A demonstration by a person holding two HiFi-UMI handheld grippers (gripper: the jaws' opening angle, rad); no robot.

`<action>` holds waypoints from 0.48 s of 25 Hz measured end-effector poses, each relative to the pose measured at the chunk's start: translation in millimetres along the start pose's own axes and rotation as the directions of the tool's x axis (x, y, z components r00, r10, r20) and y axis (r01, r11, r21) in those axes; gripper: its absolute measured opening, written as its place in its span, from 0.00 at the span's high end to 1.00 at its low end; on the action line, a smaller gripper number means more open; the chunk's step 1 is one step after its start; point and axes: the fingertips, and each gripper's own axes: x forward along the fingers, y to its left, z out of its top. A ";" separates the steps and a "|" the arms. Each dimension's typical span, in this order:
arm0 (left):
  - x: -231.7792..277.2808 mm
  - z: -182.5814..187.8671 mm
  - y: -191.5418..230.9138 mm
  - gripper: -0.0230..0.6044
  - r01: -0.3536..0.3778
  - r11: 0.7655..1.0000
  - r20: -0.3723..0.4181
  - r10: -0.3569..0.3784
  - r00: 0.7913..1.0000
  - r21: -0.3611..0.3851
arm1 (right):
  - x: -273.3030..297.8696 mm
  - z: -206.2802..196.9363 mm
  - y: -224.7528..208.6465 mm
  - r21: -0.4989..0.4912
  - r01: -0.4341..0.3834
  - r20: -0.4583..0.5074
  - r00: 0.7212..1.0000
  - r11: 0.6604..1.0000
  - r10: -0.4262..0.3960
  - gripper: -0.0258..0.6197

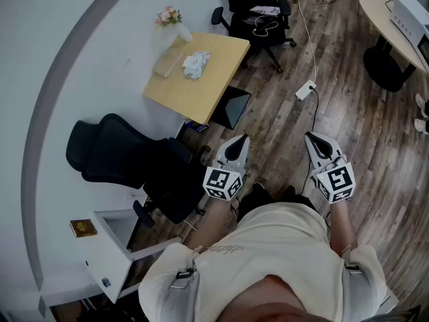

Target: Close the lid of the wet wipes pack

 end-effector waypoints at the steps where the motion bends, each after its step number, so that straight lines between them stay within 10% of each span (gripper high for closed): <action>1: 1.5 -0.3 -0.8 0.93 -0.001 1.000 0.001 0.001 1.000 0.005 | -1.6 0.3 -3.5 0.023 0.005 0.013 1.000 1.000 -0.005 0.96; 12: 5.3 6.0 4.8 0.93 -0.019 0.999 0.000 0.019 1.000 0.026 | -8.2 8.9 -21.7 0.074 0.058 0.072 0.995 0.996 -0.063 0.96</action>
